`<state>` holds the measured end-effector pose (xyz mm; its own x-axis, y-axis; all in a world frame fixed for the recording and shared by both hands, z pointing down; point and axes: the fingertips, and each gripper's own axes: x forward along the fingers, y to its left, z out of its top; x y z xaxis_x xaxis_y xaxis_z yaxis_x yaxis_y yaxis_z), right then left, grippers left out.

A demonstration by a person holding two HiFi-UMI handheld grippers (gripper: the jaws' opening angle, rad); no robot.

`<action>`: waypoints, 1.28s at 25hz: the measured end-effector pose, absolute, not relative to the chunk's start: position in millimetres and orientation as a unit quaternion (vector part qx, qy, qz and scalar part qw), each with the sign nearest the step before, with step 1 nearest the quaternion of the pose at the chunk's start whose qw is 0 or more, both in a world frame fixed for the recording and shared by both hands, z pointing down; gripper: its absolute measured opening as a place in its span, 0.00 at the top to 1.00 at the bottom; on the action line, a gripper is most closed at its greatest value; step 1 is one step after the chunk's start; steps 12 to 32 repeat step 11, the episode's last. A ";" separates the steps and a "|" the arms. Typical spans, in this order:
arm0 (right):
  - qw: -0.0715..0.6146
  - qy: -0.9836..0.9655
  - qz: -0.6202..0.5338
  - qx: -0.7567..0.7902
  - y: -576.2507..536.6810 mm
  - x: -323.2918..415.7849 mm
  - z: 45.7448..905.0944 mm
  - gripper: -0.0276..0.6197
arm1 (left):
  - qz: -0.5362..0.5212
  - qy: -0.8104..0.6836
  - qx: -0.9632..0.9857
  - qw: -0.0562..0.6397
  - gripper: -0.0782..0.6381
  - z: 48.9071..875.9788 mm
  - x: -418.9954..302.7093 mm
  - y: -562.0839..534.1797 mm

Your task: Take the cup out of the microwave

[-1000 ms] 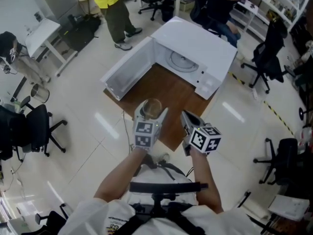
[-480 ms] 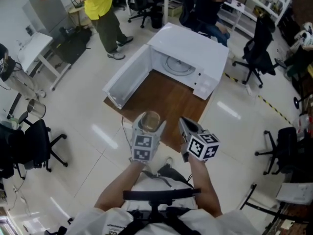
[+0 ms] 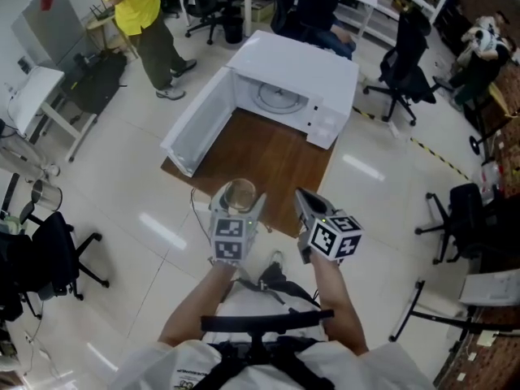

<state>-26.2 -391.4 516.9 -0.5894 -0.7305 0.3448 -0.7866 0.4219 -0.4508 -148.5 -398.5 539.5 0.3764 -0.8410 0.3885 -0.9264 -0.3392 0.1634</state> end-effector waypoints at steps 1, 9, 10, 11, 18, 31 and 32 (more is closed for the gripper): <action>0.047 -0.841 0.293 0.453 -390.6 -24.4 516.4 0.94 | 0.117 -0.545 0.811 0.181 0.40 538.7 -147.4 -398.1; 0.044 -0.843 0.285 0.454 -389.2 -35.1 511.2 0.94 | 0.111 -0.539 0.817 0.174 0.40 533.9 -152.4 -395.5; 0.044 -0.843 0.284 0.454 -389.0 -40.2 511.5 0.94 | 0.111 -0.539 0.817 0.174 0.40 534.6 -157.3 -395.0; 0.044 -0.844 0.283 0.453 -388.7 -45.5 511.8 0.94 | 0.111 -0.540 0.816 0.173 0.40 535.3 -162.3 -394.5; 0.044 -0.844 0.283 0.453 -388.7 -45.5 511.8 0.94 | 0.111 -0.540 0.816 0.173 0.40 535.3 -162.3 -394.5; 0.044 -0.844 0.283 0.453 -388.7 -45.5 511.8 0.94 | 0.111 -0.540 0.816 0.173 0.40 535.3 -162.3 -394.5; 0.044 -0.844 0.283 0.453 -388.7 -45.5 511.8 0.94 | 0.111 -0.540 0.816 0.173 0.40 535.3 -162.3 -394.5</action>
